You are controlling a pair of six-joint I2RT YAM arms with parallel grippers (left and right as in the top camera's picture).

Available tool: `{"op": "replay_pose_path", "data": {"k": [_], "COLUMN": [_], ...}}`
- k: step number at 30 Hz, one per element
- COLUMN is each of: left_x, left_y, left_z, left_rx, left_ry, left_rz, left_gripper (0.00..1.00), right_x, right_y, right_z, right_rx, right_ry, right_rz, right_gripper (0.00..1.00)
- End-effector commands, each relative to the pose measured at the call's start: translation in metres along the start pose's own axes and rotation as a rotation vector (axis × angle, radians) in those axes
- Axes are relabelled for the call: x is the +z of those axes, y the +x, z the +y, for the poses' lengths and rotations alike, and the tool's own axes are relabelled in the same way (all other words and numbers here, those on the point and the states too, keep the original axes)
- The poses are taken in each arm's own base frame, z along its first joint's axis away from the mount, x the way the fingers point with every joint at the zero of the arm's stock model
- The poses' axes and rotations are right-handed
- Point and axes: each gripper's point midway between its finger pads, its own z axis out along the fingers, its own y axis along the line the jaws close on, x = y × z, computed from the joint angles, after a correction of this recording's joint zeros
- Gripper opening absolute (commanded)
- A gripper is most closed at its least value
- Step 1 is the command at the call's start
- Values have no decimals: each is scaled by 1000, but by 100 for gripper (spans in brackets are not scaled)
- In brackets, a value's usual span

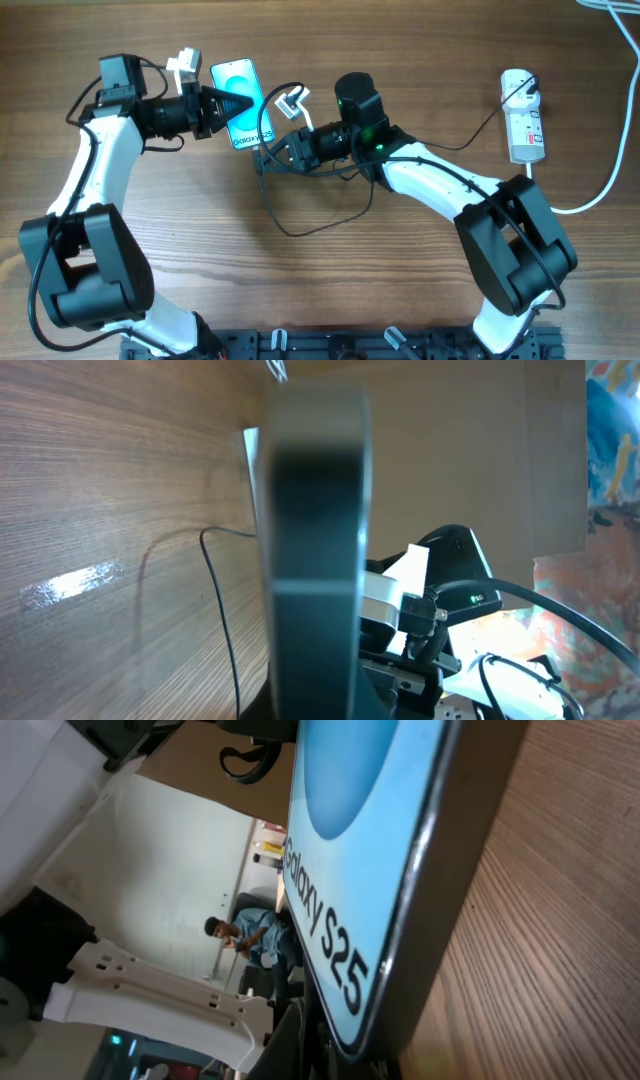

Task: Plug charger to phone and switch on socket

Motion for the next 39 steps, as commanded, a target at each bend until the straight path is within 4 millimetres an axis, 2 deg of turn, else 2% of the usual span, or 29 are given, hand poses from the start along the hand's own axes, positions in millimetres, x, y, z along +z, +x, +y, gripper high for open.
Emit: {"op": "replay_pose_path", "data": {"k": [1,7,29,39], "left_x": [4,4,4,4], "left_y": [7,8,13,14], "left_z": [-13,-8,-8,-9], "left_rx": [83,61,49,30], "left_ry": [41,15,18,21], "left_rz": [21,21,30,30], "left_gripper": [4,4,4,4], "right_x": [-14,-15,-25,-25], "right_y": [-22,-21,-42,-42], "right_z": [-11,-9,-24,-24], "right_rx": [-8,-18,59,54], "right_ry": [44,32,108,111], "right_rz": [-83,-71,-189,-192], "right_gripper": [4,4,4,4]}}
